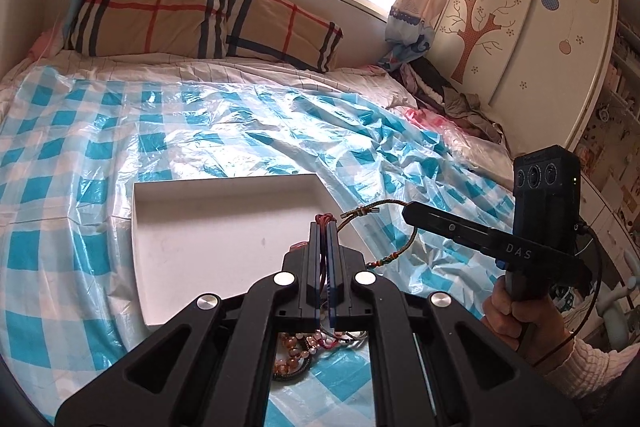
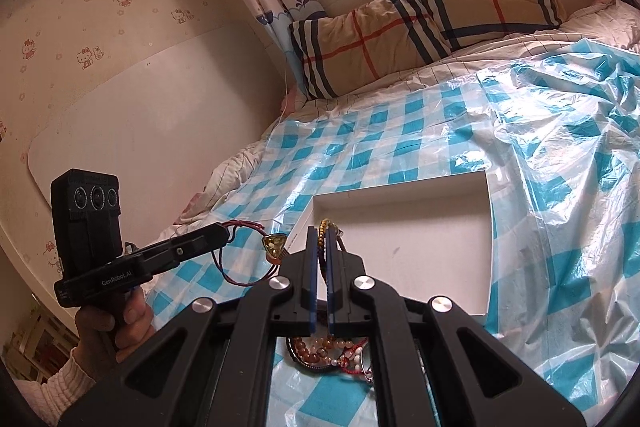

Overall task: Organize jewelry
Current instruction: 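Carry both bracelets over the white tray and open both tools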

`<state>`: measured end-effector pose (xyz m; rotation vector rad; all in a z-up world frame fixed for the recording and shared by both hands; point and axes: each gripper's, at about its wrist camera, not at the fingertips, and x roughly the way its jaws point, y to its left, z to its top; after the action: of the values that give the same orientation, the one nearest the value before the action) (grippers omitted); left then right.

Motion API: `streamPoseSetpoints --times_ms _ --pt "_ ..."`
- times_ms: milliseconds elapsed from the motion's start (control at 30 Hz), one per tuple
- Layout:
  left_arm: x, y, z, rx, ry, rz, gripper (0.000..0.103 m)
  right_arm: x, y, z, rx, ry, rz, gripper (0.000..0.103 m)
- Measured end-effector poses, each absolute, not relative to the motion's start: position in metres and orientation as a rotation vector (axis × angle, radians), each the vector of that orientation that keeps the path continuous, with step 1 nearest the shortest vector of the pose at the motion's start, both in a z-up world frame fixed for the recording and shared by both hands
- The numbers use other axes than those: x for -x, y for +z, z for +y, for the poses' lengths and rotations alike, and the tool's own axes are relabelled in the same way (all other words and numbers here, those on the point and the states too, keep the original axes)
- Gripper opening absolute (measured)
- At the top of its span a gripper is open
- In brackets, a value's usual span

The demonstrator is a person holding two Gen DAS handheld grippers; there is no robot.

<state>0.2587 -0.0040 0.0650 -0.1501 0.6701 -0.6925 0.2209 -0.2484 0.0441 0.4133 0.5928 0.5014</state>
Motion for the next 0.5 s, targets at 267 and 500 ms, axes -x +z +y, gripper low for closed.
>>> streamPoseSetpoints --times_ms 267,500 --pt "-0.302 0.044 -0.015 0.106 -0.537 0.730 0.019 -0.253 0.038 -0.248 -0.436 0.427 0.595 0.056" --pt "-0.290 0.031 0.008 0.100 -0.468 0.732 0.040 -0.231 0.035 -0.264 -0.422 0.394 0.599 0.055"
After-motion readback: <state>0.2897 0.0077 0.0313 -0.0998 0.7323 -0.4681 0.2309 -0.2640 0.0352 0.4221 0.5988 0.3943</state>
